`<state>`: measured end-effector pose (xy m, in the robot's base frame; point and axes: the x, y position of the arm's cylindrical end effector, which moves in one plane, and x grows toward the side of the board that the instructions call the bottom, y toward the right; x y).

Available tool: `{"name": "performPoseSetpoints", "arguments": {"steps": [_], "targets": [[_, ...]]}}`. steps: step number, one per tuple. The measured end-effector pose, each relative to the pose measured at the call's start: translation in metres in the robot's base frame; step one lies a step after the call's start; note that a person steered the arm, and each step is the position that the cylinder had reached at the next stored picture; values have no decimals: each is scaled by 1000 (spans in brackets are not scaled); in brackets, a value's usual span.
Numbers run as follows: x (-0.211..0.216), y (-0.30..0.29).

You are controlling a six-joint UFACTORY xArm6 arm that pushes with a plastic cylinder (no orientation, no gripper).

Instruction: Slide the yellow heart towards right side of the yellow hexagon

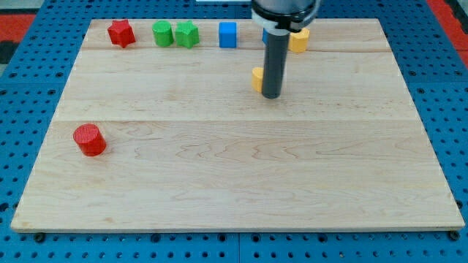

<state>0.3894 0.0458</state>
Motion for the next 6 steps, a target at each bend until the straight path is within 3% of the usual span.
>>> {"name": "performPoseSetpoints", "arguments": {"steps": [2, 6], "targets": [[-18, -60], [-67, 66]]}}
